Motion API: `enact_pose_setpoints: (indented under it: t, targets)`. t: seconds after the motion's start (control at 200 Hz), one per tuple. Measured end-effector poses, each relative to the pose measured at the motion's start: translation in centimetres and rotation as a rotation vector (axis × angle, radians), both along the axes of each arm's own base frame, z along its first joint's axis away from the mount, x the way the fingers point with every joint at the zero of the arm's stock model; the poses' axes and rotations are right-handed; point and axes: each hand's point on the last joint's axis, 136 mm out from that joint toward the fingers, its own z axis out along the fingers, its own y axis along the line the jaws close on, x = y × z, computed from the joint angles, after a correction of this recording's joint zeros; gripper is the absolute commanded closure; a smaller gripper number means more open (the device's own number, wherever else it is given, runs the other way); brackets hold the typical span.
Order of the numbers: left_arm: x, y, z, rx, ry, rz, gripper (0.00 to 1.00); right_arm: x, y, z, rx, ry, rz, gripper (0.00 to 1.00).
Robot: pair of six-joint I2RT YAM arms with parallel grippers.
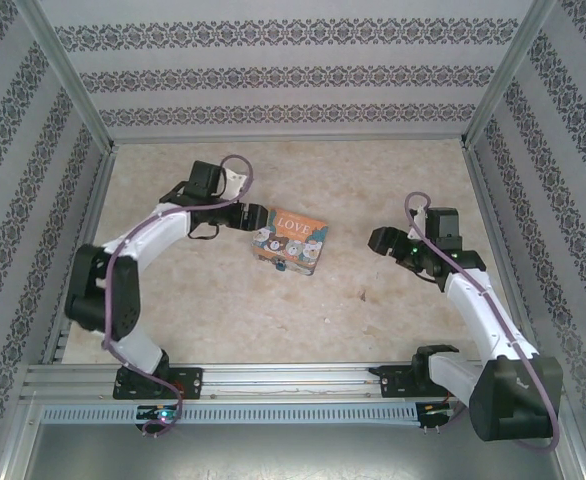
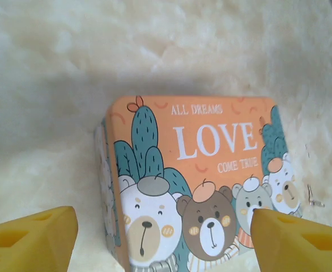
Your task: Unlock a padlock with a key
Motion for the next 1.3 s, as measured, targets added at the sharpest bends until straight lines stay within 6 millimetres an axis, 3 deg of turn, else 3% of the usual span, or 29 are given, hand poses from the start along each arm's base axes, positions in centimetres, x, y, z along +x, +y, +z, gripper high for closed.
enact_pose_setpoints:
  t: [0.095,0.2,0.425,0.62,0.894,1.104,1.299]
  targets:
    - [-1.3,1.1,1.7,-0.012,-0.072,0.06,0.18,-0.5,0.4,-0.9,0.009,0.052,0.001,0.36]
    - [-3.4,2.3,2.1,-0.045,-0.111,0.131,0.18,-1.2,1.4,-2.2,0.015,0.125,0.02,0.44]
    - [-8.0,4.5,-0.5,-0.117,-0.059,0.281,0.18,-3.3,3.4,-6.4,-0.002,0.328,0.076,0.52]
    - [-10.4,5.7,-3.3,-0.159,0.004,0.377,0.18,-5.1,4.3,-9.3,-0.067,0.45,0.122,0.56]
    - [-11.5,6.6,-7.9,-0.213,0.108,0.502,0.18,-5.3,4.3,-10.6,-0.161,0.507,0.147,0.6]
    - [-10.8,6.5,-8.0,-0.234,0.101,0.523,0.18,-5.3,4.5,-11.4,-0.203,0.538,0.174,0.72]
    - [-10.5,6.5,-7.8,-0.243,0.093,0.532,0.18,-5.8,4.3,-11.7,-0.239,0.574,0.182,0.7]
